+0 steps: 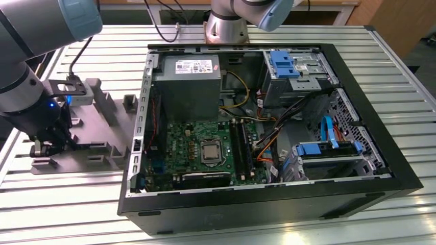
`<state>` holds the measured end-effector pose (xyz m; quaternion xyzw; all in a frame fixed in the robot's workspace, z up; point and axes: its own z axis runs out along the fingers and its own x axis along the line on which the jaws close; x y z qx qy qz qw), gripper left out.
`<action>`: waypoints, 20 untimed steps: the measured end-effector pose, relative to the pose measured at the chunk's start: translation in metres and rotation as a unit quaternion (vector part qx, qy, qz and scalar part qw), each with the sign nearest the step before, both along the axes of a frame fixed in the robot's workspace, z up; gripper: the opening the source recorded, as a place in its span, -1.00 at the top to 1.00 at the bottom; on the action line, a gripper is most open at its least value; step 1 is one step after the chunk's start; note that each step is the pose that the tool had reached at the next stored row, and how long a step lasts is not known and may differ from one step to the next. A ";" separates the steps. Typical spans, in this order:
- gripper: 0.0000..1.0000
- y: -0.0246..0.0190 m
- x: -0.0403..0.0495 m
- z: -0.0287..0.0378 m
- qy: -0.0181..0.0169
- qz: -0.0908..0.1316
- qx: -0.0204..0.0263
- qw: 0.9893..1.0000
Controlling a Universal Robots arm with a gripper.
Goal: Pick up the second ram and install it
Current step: 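Pick up the second ram and move it above second insertion slot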
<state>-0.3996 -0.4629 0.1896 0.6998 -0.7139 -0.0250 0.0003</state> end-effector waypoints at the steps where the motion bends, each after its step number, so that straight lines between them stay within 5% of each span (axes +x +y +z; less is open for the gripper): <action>1: 0.72 0.0000 0.0000 0.0000 0.000 0.000 0.000 1.000; 6: 0.72 0.0000 0.0000 0.0052 0.000 0.000 0.000 1.000; 15: 0.72 0.0000 0.0000 0.0333 0.000 0.000 0.000 1.000; 20: 0.72 0.0000 0.0001 0.0405 0.000 0.000 0.000 1.000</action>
